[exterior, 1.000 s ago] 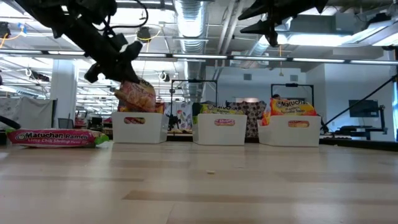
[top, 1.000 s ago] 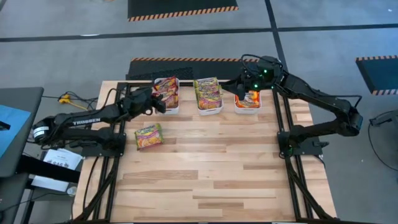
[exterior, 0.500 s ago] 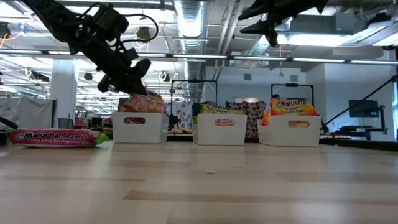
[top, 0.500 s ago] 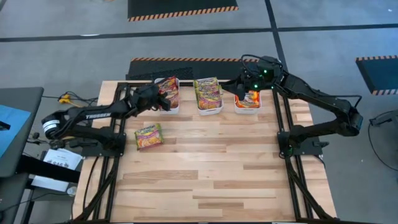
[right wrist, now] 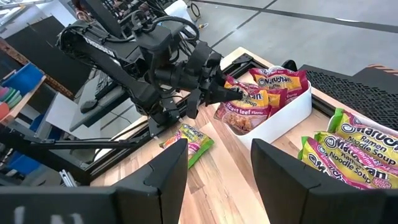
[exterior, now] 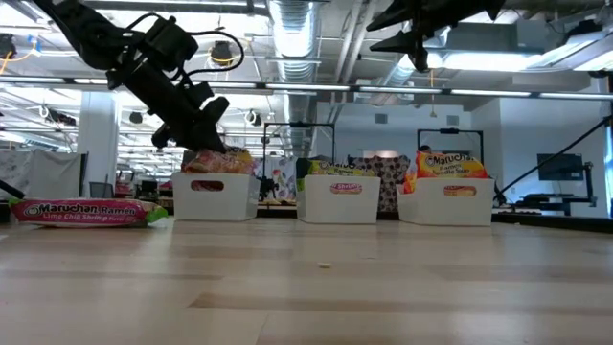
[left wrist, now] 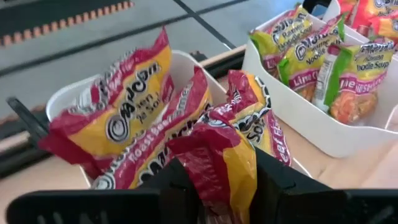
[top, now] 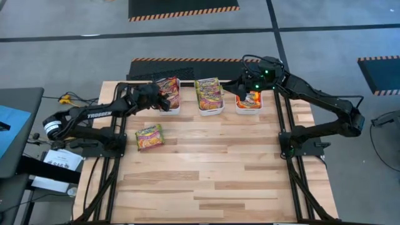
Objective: Sort Maruchan noodles
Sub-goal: Put the red noodle pack into the left white bin
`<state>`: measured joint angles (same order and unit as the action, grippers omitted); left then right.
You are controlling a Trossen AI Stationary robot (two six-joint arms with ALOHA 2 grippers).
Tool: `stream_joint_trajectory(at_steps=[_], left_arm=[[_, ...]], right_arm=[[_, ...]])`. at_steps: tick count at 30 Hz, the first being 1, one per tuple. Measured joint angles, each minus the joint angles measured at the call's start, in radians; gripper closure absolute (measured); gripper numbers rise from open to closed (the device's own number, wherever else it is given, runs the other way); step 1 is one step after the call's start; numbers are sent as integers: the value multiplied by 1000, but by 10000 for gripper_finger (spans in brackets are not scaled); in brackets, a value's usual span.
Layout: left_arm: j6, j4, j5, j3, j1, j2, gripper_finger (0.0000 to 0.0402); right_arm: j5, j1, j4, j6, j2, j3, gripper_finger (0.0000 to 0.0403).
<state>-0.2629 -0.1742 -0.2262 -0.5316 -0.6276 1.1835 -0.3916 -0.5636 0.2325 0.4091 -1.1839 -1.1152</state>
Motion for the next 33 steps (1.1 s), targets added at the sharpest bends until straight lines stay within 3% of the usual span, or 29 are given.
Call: stream_joint_trajectory(at_steps=[11, 20, 26, 30, 33], left_arm=[[-128, 7, 192, -17, -72, 1, 241], [-104, 23, 203, -102, -93, 1, 221], [-184, 175, 262, -207, -93, -18, 221], [-188, 381, 399, -312, -85, -41, 221], [-167, 530, 393, -385, -65, -55, 221]], right_arm=[[0, 0, 0, 0, 0, 0, 203], [0, 0, 11, 0, 0, 0, 203], [0, 0, 47, -2, 0, 0, 203], [0, 0, 50, -3, 0, 0, 203], [0, -1, 51, -3, 0, 0, 203]])
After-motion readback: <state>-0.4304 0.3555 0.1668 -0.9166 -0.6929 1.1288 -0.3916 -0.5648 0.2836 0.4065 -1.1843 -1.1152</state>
